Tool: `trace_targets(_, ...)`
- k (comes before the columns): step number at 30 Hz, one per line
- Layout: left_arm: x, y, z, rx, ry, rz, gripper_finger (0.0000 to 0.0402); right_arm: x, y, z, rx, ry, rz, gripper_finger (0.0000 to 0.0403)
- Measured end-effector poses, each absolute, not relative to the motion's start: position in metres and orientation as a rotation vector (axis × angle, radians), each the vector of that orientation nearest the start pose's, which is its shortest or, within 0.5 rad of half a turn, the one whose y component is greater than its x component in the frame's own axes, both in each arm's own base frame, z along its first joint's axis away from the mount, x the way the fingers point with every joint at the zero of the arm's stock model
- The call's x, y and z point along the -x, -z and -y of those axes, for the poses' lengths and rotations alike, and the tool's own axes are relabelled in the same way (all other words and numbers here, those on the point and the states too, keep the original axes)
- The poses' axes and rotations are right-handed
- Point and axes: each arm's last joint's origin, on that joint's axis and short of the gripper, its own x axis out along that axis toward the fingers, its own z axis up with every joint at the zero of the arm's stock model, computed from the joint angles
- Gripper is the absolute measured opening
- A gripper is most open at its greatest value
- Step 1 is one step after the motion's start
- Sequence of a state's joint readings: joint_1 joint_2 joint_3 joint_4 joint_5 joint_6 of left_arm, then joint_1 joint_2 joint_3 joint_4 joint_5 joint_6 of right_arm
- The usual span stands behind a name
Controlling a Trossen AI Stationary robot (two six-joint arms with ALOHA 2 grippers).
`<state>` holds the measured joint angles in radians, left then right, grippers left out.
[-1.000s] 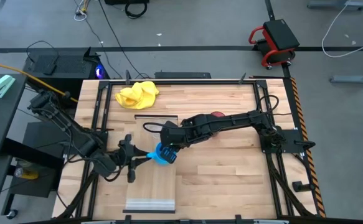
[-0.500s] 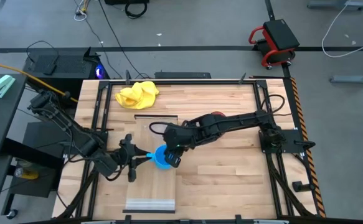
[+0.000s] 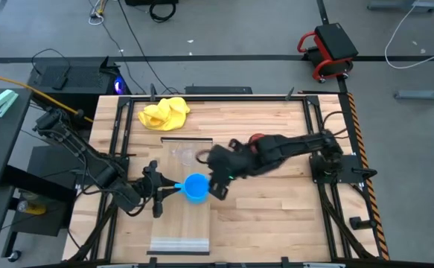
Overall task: Stack small to large cups/mugs on shelf
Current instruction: Put the blue mug on the shelf
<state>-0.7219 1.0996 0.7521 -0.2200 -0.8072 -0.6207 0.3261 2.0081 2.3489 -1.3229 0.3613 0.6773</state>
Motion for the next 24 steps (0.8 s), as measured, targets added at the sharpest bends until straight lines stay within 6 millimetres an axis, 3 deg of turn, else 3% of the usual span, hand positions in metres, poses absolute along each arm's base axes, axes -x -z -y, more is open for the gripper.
trace_targets(4,-0.182,-0.264,0.133,0.217,-0.202,-0.371,0.0081,-0.352,-0.409,-0.145,-0.241,0.431,-0.815,0.0122)
trace_targets(7,-0.182,-0.264,0.133,0.214,-0.199,-0.375,0.007,-0.338,-0.403,-0.17,-0.237,0.483,-0.792,0.0119)
trace_targets(10,-0.182,-0.264,0.133,0.211,-0.197,-0.376,0.0066,-0.33,-0.382,-0.195,-0.235,0.527,-0.776,0.0119)
trace_targets(14,-0.182,-0.263,0.133,0.209,-0.194,-0.378,0.0074,-0.331,-0.338,-0.215,-0.274,0.591,-0.733,0.0119)
trace_targets(19,-0.182,-0.263,0.133,0.209,-0.185,-0.386,0.0089,-0.333,-0.3,-0.22,-0.374,0.577,-0.563,0.0113)
trace_targets(24,-0.182,-0.263,0.133,0.206,-0.184,-0.391,0.0083,-0.306,-0.274,-0.21,-0.486,0.565,-0.349,0.0091)
